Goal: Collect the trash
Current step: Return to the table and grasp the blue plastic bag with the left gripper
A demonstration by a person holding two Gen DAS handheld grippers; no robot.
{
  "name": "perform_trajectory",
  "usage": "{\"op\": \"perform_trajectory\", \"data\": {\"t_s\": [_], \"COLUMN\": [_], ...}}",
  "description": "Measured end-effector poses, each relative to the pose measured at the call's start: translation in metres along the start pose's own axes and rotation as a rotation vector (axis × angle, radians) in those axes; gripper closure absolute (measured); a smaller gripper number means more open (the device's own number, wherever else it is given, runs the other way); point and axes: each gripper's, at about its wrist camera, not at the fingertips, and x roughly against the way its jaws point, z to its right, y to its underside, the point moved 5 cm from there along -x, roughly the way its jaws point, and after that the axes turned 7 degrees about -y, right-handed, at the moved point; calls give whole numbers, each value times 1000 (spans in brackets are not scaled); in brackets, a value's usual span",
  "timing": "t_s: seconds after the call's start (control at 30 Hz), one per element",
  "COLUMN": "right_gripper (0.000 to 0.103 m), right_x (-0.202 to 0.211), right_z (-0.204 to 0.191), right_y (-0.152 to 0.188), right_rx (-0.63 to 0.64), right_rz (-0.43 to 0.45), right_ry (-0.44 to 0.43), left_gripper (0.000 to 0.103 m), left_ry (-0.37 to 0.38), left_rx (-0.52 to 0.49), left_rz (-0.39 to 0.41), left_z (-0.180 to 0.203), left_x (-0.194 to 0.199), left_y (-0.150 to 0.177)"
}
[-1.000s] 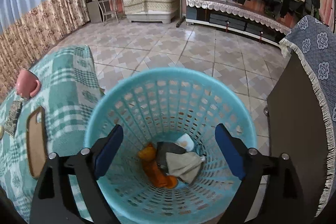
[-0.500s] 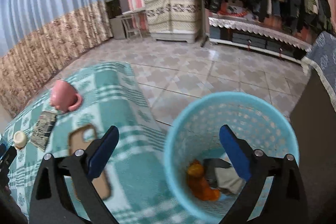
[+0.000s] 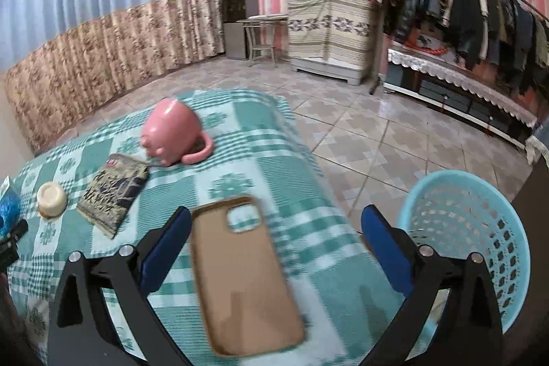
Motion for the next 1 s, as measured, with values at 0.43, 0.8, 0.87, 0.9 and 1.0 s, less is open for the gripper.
{"op": "perform_trajectory", "data": {"t_s": [0.43,0.8,0.87,0.9,1.0], "right_gripper": [5,5,5,5,5], "right_x": [-22,-44,-46,-48,-49], "right_z": [-65,-110,-114,-116,-119], "right_y": [14,32,34,35,37], "right_rx": [51,134,162,172,174], "right_rz": [-34,-101,-109,-111,-113], "right_ry": [-123,-157,-146,-142,-148], "left_gripper": [14,55,64,65,73], "left_ry": [-172,-95,-85,-84,-71], "left_rx": [177,248,239,236,216], "left_rz": [-19,-154,-163,-158,-143], "left_z": [-89,-100,-96,-95,-90], "left_x": [-39,-77,-79,-78,-73], "left_y": [-20,-10,-8,-8,-9]}}
